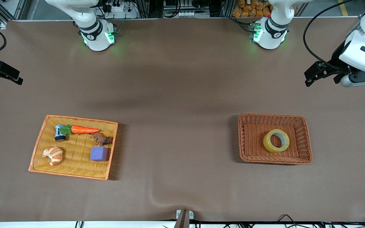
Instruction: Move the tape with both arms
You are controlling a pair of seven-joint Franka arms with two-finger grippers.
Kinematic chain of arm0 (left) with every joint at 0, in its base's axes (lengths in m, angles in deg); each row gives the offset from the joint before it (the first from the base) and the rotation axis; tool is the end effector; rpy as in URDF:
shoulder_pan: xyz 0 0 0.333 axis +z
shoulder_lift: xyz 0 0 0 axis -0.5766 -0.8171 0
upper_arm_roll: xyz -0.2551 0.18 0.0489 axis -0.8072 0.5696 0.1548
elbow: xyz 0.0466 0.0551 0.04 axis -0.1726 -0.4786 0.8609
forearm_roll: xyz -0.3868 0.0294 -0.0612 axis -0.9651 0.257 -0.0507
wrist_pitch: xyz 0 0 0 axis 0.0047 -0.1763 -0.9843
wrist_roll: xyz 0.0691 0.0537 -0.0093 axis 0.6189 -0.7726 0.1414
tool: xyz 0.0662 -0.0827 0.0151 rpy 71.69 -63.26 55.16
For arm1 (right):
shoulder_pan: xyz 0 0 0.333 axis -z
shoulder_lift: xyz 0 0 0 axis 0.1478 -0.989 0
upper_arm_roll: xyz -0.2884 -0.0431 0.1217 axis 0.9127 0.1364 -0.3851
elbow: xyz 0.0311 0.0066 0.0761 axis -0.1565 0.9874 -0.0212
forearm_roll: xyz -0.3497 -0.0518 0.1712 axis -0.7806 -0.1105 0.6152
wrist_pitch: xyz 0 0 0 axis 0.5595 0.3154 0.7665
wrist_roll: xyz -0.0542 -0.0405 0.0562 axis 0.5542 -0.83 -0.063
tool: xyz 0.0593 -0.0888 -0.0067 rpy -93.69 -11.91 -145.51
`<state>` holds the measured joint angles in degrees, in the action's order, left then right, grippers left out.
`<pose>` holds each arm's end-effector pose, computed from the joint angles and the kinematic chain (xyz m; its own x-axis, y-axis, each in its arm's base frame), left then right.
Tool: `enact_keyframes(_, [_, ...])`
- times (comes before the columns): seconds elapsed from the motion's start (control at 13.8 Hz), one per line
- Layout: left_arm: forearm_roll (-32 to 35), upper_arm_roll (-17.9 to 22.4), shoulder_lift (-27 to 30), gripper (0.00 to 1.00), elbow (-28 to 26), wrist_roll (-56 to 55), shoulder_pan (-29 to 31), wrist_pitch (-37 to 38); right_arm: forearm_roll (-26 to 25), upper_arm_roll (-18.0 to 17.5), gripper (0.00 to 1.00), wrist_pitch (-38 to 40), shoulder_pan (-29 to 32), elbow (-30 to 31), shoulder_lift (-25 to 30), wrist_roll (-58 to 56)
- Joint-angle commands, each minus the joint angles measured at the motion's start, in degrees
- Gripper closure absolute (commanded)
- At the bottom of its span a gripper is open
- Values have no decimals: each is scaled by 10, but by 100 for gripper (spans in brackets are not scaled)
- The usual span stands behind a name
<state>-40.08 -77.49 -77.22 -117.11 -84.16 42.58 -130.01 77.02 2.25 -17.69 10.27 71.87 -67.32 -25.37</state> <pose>0.5318 -0.0945 0.6348 0.9954 0.0713 0.0636 0.0719 -0.9974 -0.0068 0.5457 -0.0277 0.6408 0.9953 -0.0924 -0.0302 -0.0918 -0.9956 0.0187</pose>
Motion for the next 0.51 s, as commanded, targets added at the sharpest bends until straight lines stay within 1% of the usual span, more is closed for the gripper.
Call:
enact_keyframes(0.0, [-34,3,31,0,-26,24,4,14,-12,1,0,0,-5,-10,-5,10])
enact_keyframes(0.07, [-35,3,40,0,-45,25,5,5,-12,1,0,0,-5,-10,-5,10])
enact_keyframes(0.15, [-35,3,42,0,-52,25,13,-3,-12,1,0,0,-5,-10,-6,10])
enact_keyframes(0.44, [-31,3,26,0,-21,28,24,-2,-12,1,0,-3,-6,-10,-10,10])
